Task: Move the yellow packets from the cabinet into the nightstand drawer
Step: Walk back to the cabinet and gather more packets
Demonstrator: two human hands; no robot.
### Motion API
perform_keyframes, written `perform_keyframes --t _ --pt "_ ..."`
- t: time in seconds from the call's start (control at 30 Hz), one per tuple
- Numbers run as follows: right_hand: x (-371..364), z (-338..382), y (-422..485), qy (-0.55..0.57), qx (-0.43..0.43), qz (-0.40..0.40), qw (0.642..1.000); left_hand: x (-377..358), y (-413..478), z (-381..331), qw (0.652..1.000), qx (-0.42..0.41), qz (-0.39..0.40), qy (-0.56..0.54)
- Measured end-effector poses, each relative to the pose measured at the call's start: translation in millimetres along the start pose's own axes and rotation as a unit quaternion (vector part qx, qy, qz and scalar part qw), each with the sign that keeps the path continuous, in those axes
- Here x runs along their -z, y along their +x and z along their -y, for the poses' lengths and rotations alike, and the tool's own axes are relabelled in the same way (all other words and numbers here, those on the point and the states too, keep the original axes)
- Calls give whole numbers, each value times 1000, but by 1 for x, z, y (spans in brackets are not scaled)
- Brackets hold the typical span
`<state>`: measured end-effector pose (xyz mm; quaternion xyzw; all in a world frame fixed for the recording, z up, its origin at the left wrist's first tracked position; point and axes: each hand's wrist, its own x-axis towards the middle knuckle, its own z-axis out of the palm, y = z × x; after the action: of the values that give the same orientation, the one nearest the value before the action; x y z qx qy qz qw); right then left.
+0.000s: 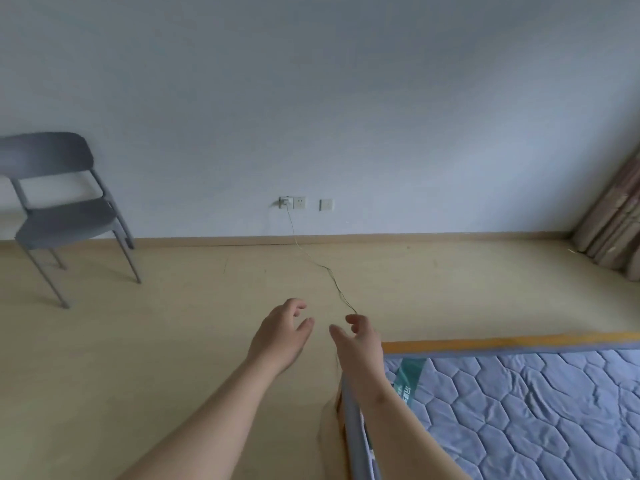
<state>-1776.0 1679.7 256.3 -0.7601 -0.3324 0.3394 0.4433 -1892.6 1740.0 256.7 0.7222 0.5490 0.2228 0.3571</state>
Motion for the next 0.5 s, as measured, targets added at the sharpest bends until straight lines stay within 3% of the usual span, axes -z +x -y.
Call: perform_keyframes --t 0.17,0.5 --pt "-26 27 86 9 -1 26 1000 9 97 5 1000 19 -24 -8" --pt "-111 97 320 90 -36 -33 995 27 358 10 999 2 24 -28"
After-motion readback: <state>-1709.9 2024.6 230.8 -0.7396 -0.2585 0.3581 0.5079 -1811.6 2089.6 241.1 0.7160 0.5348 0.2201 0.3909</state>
